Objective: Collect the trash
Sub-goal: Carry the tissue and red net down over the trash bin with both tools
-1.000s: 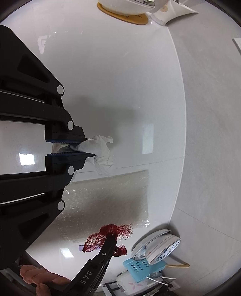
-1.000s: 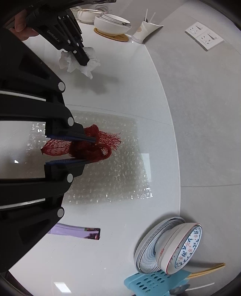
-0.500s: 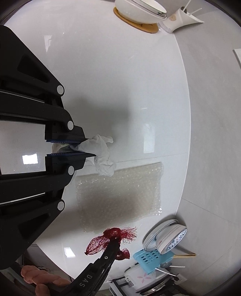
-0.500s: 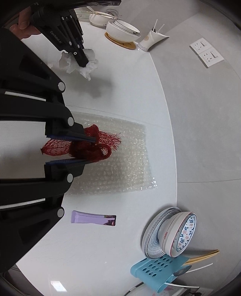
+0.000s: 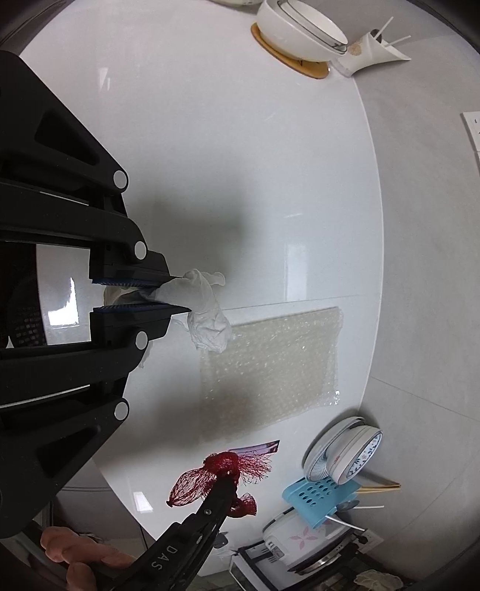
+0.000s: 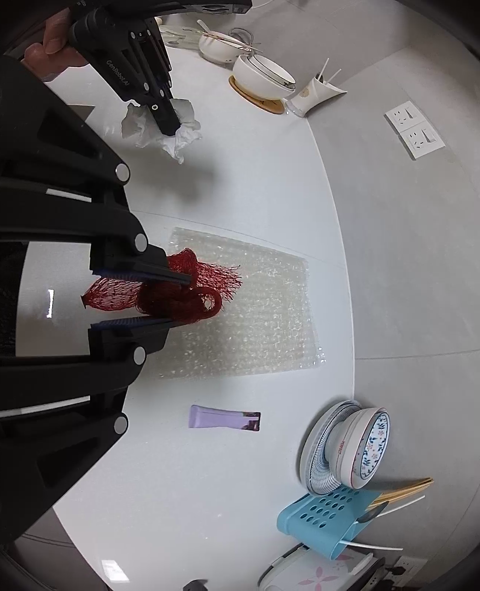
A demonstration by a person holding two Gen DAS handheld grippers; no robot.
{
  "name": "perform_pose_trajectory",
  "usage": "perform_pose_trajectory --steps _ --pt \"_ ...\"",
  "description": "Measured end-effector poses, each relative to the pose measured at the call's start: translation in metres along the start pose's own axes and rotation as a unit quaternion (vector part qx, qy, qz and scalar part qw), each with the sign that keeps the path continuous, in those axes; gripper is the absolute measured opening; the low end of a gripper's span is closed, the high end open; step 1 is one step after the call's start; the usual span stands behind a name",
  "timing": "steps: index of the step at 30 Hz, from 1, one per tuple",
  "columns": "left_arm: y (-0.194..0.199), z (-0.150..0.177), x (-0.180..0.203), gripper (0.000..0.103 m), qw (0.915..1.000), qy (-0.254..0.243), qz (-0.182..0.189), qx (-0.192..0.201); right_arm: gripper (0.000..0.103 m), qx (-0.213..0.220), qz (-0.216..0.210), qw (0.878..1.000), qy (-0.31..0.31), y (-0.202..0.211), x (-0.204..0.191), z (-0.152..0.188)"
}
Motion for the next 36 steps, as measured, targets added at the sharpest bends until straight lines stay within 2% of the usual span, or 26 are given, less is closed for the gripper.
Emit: perform_pose_trajectory --steps 15,22,36 --pt "0.019 0.056 0.020 0.006 1.0000 -0.003 0.004 0.008 0.015 0.004 0.000 1.000 0.014 0.023 0.007 0.058" --pt "0.026 0.093 0.022 0.006 1.0000 0.002 0.001 0.009 0.015 0.002 -0.008 1.000 0.023 0.031 0.007 0.093" --pt "0.005 0.177 0.033 0.006 0.9997 0.008 0.010 -0.019 0.015 -0.025 -0.021 0.998 0.049 0.028 0.009 0.174"
Point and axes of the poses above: each gripper's, at about its wrist camera, not at the fingertips, and y roughly against the way its jaws point, x to its right, z to its underside, the point moved 9 cm from there along -y, roughly the way its jaws point, and after that the axes turned 12 degrees about -x, right-handed, at the moved point
